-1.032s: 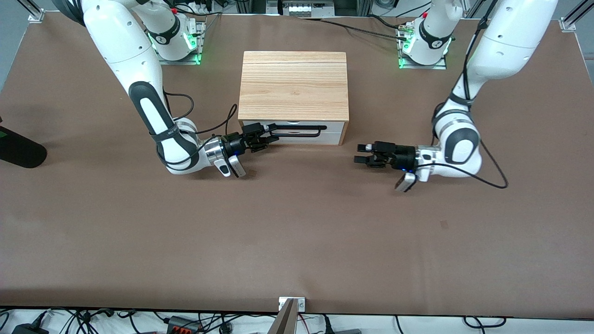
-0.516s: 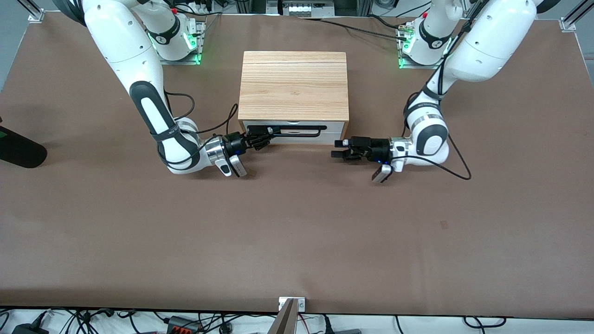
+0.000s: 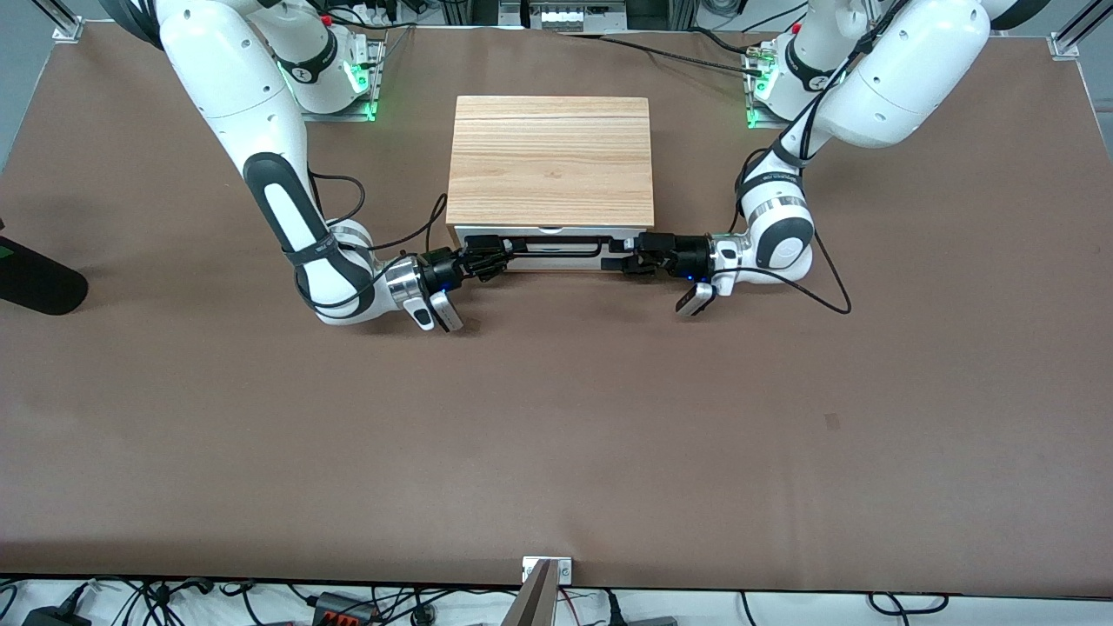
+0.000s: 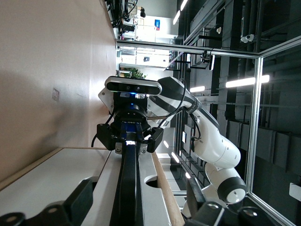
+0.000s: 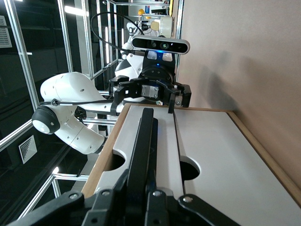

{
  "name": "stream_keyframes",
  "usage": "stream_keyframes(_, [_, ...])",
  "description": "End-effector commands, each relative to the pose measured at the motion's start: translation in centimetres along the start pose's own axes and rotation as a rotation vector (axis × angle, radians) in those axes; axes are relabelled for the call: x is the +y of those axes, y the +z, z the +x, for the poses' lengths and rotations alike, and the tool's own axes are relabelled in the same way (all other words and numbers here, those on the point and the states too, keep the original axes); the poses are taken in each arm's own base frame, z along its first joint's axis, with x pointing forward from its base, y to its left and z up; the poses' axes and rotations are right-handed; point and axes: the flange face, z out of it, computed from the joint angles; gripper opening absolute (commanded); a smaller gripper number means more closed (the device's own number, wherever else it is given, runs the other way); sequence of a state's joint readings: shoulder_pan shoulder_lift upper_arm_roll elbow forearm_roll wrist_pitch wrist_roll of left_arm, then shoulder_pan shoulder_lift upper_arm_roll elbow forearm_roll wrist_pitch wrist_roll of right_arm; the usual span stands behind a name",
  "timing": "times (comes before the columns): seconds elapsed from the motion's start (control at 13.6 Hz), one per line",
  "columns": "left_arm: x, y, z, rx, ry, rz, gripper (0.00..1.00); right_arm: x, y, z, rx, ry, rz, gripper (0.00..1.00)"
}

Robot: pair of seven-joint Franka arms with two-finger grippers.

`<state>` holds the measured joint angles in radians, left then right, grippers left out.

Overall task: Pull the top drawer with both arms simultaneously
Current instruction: 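Close the left and right grippers on the black handle ends, then pull the handle outward with both grippers to slide the drawer open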

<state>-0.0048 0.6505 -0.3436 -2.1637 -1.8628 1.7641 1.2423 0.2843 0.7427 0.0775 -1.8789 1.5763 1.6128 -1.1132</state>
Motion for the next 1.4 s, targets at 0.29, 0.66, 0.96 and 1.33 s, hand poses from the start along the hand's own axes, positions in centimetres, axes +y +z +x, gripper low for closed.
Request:
stream_keyframes(0.29, [0.6, 0.0, -1.0, 0.015, 0.014, -0.005, 0.61, -0.1, 1.6, 0.8, 0.027, -0.032, 0.019, 0.1])
stream_keyframes(0.66, [0.7, 0.5, -1.3, 0.007, 0.038, -0.011, 0.46, 0.4, 1.4, 1.1, 0.028, -0.036, 0.017, 0.1])
stream_keyframes(0.96, [0.4, 0.6, -1.4, 0.008, 0.04, -0.01, 0.33, 0.3, 1.4, 1.2, 0.026, -0.043, 0.018, 0.1])
stream_keyframes(1.33, [0.3, 1.2, -1.5, 0.027, 0.065, -0.016, 0.21, 0.4, 1.3, 1.2, 0.029, -0.043, 0.019, 0.1])
